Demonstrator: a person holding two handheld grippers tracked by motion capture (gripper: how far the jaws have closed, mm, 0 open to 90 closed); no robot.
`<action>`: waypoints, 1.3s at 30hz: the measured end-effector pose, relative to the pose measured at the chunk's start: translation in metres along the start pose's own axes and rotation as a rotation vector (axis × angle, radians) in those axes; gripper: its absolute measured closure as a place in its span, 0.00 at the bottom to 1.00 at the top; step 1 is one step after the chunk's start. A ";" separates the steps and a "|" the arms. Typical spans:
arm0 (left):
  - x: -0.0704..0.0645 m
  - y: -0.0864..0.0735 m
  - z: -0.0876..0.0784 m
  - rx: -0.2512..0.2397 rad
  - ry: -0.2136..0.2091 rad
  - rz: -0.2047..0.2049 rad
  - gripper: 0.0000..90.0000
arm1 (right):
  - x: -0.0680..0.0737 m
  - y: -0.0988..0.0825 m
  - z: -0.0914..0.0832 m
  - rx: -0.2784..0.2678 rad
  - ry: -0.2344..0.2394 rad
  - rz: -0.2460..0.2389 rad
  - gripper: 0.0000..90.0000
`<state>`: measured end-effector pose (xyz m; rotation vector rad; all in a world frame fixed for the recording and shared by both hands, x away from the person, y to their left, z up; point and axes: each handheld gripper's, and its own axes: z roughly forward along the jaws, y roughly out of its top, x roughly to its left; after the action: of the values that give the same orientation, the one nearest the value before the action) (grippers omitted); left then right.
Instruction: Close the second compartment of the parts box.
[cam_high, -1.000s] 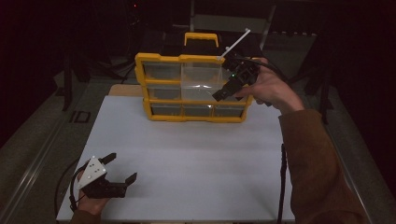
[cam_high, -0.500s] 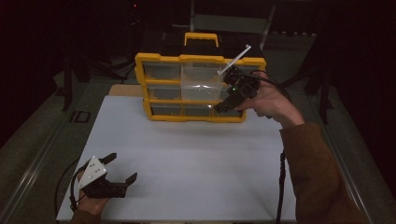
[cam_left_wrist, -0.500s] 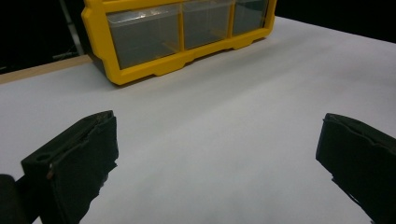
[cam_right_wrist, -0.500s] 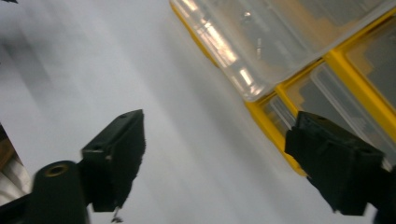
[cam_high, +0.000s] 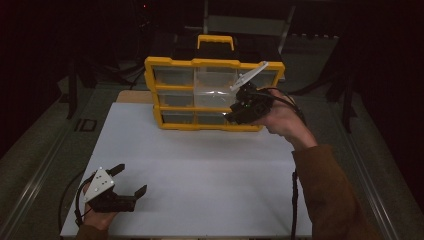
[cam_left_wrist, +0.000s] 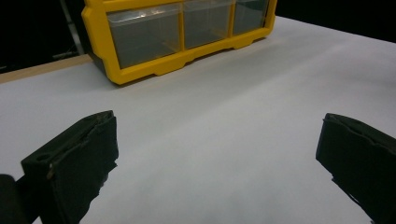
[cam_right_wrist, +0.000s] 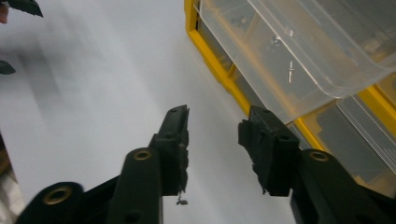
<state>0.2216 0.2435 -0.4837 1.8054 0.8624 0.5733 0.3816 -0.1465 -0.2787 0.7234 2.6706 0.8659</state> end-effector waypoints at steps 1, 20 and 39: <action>0.000 0.000 0.000 0.000 0.000 0.000 0.00 | 0.001 0.000 0.001 -0.002 -0.004 -0.003 0.68; 0.000 0.000 -0.001 -0.005 0.001 -0.001 0.00 | 0.003 0.005 0.026 -0.139 -0.075 0.030 1.00; 0.000 0.000 -0.002 -0.004 0.000 0.002 0.00 | 0.006 0.013 0.045 -0.189 -0.169 0.017 1.00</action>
<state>0.2206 0.2447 -0.4828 1.8028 0.8585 0.5763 0.3980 -0.1120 -0.3073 0.7389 2.4001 0.9978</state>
